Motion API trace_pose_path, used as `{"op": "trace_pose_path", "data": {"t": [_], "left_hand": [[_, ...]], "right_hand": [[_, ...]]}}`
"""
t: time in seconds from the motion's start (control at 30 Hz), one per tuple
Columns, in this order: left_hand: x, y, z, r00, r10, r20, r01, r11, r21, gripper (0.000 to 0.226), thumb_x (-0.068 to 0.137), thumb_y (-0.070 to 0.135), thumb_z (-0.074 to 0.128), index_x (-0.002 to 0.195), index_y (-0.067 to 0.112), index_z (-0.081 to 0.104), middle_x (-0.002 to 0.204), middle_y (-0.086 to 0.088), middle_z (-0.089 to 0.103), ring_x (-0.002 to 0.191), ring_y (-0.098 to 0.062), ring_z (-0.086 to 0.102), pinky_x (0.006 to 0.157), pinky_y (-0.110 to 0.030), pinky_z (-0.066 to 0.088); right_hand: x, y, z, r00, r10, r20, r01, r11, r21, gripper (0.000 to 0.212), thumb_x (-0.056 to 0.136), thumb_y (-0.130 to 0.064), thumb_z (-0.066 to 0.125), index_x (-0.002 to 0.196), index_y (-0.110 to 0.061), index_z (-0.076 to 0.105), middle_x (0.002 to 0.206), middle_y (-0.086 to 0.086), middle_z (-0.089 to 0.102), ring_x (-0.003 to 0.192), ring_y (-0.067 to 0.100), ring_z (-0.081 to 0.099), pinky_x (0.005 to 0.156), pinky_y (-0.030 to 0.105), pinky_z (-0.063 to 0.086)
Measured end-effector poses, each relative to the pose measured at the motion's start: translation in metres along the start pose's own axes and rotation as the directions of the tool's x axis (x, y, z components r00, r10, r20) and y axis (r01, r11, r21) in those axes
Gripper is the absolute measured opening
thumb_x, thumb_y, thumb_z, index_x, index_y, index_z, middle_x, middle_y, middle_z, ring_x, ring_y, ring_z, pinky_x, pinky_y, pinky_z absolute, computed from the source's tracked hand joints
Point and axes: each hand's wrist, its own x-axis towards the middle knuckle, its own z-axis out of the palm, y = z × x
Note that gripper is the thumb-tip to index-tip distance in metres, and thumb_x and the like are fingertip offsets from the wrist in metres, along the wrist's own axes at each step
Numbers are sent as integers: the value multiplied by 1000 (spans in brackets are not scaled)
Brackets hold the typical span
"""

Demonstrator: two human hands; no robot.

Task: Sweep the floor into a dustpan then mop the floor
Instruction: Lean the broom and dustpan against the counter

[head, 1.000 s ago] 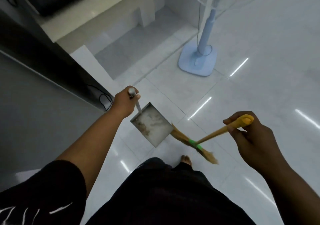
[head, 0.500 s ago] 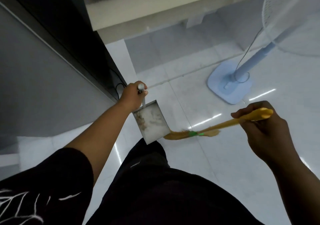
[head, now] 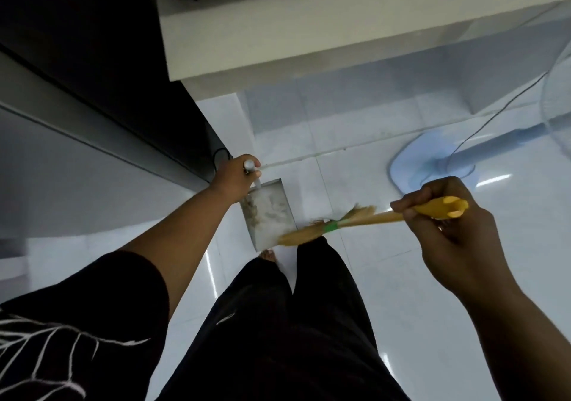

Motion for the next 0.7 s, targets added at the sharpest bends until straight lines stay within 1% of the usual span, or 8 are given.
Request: {"op": "trace_pose_path", "data": {"t": [0.07,0.13,0.23,0.37,0.47,0.6,0.63,0.7], "left_hand": [[18,-1,5,999,-36,8,36,999,-2,17,93,22,62,109,19,65,96,3,60,87,-14,56,72,-21,41],[34,-1,11,997,-71,14,72,997,-22,17,93,21,63,109,18,65,96,-1,61,91,-23,63,75,-25,47],[58,-4,22,997,-76,20,75,997,16,18,92,22,63,110,19,65,104,-5,66,101,-27,63,80,-24,45],[89,-11,30,997,-75,21,74,996,56,17,94,23,60,110,20,65,111,-7,67,104,-27,61,84,-28,46],[107,-16,32,996,-86,-4,86,995,54,16,94,19,58,109,16,65,107,-6,66,100,-25,60,88,-30,47],[127,-14,25,997,-75,-11,75,997,11,10,95,9,53,98,17,58,81,7,54,72,-6,48,79,-24,40],[131,-12,22,997,-71,-28,72,997,15,12,94,9,53,96,21,56,80,9,54,71,-4,48,75,-24,40],[135,-11,19,995,-79,-58,79,997,8,17,93,10,55,101,24,61,90,3,63,82,-10,56,78,-25,44]], "right_hand": [[24,7,4,999,-13,30,13,1000,-8,14,85,-18,60,88,-30,53,93,-19,70,75,17,68,61,28,51],[45,15,7,998,-14,58,15,1000,-6,11,84,-19,60,89,-28,54,93,-18,70,69,25,67,60,35,50],[71,22,16,996,-21,82,21,1000,0,13,84,-17,61,89,-27,54,92,-18,69,77,10,68,62,27,50],[101,30,30,993,-23,116,22,1000,10,15,85,-14,63,89,-26,55,91,-17,69,81,4,66,61,22,49],[118,33,38,988,-43,149,39,999,24,14,85,-13,62,90,-25,55,92,-16,70,85,1,67,63,15,48],[139,35,49,983,-41,182,32,998,53,11,88,-15,63,92,-22,55,92,-14,70,87,4,68,66,21,51],[143,34,53,980,-49,193,37,997,61,10,88,-16,62,92,-21,55,92,-14,70,88,5,68,67,20,51],[151,31,60,975,-64,212,48,996,78,11,88,-13,62,92,-21,55,91,-15,70,89,4,67,69,14,49]]}}
